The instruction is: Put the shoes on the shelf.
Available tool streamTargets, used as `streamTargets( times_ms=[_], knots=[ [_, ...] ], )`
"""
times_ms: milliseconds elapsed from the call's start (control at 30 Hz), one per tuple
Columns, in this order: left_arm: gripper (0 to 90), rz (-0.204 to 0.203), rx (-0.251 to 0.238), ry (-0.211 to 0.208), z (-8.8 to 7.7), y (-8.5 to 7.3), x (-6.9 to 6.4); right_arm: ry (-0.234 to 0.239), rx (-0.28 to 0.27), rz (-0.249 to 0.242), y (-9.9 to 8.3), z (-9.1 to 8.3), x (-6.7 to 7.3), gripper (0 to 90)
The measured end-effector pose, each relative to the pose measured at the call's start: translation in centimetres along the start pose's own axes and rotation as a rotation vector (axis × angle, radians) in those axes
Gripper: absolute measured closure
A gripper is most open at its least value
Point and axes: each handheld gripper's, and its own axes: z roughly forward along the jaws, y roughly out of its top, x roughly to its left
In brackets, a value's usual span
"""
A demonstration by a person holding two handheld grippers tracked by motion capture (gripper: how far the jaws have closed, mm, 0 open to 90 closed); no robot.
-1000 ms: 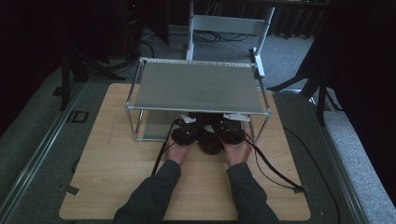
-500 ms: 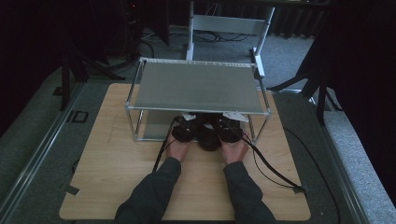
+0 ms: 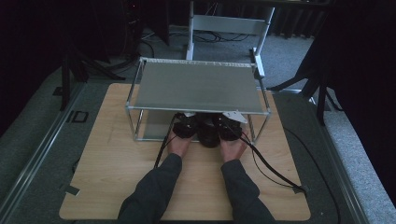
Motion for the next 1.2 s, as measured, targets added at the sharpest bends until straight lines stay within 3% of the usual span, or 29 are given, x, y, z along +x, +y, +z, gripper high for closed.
streamTargets(
  times_ms=[67,167,300,400,500,567,600,667,900,933,1000,1033,1067,1200],
  knots=[
    [77.7,-0.026,0.021,0.014,0.3,-0.2,-0.2,0.001,0.0,-0.009,0.0,0.0,-0.1,83.4],
    [74.2,-0.047,0.015,0.012,0.5,-0.4,0.2,0.003,-0.003,-0.028,-0.1,0.0,-0.2,82.5],
    [72.1,-0.047,0.015,0.012,0.5,-0.4,0.3,0.011,-0.001,-0.027,-0.1,-0.1,-0.2,78.2],
    [69.2,-0.051,0.015,0.012,0.5,-0.4,0.4,0.047,0.002,-0.032,-0.2,-0.3,-0.5,66.1],
    [67.3,-0.057,0.012,0.005,0.5,-0.5,0.7,0.072,-0.009,-0.014,-0.4,-0.6,-0.7,62.4],
    [64.9,-0.058,0.013,0.005,0.5,-0.5,0.7,0.055,-0.032,-0.017,-0.6,-1.2,-0.8,59.0],
    [63.7,-0.059,0.008,0.0,0.5,-0.6,0.9,0.066,-0.073,-0.021,-0.7,-2.1,-0.8,58.1],
    [62.6,-0.058,0.008,-0.001,0.4,-0.6,1.0,0.093,-0.1,-0.016,-0.6,-3.0,-1.0,55.8],
    [60.2,-0.052,0.005,0.002,-0.3,-0.7,1.1,0.092,-0.095,-0.041,-0.8,-5.8,-2.6,53.3],
    [59.4,-0.043,0.007,0.001,-0.6,-0.8,1.3,0.076,-0.078,-0.057,-0.9,-6.9,-3.6,52.5],
    [59.1,-0.036,0.015,-0.013,-1.2,-1.0,1.4,0.07,-0.044,-0.063,-1.0,-7.5,-4.5,52.5],
    [59.0,-0.036,0.015,-0.013,-1.2,-1.0,1.4,0.07,-0.044,-0.063,-1.0,-7.5,-4.5,52.5],
    [58.8,-0.036,0.01,-0.015,-1.7,-1.2,1.4,0.055,-0.003,-0.056,-1.5,-7.9,-5.8,52.6],
    [58.0,-0.001,0.019,-0.022,-2.8,-1.8,1.6,0.035,0.075,-0.042,-2.7,-7.7,-7.9,52.6]
  ],
)
